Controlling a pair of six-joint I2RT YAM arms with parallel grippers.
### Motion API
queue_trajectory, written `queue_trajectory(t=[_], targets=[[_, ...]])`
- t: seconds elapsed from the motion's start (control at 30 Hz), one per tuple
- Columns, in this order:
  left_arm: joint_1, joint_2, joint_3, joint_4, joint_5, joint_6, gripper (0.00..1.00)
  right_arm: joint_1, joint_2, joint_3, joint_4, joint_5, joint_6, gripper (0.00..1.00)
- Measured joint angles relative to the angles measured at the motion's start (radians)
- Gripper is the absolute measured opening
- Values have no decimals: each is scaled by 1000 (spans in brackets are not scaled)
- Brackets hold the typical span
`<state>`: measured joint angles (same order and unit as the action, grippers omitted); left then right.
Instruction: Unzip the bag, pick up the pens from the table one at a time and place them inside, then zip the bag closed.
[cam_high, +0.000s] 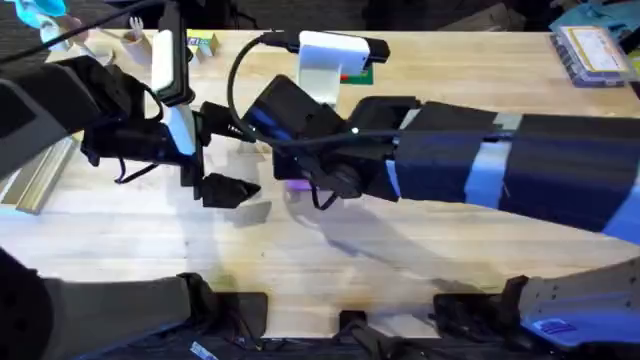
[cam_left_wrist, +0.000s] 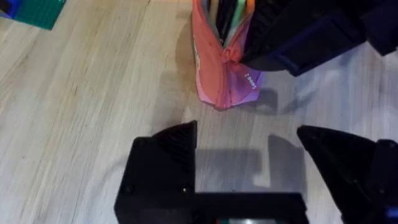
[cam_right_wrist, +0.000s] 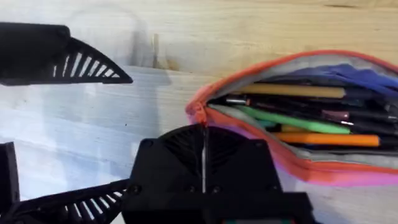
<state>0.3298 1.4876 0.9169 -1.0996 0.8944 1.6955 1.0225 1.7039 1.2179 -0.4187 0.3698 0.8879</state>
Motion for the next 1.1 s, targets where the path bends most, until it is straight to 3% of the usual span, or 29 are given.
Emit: queue_trajectory(t=[1.1], targets=[[0, 0, 0, 8, 19, 0, 993, 0, -94, 0, -4, 1, -6, 31]])
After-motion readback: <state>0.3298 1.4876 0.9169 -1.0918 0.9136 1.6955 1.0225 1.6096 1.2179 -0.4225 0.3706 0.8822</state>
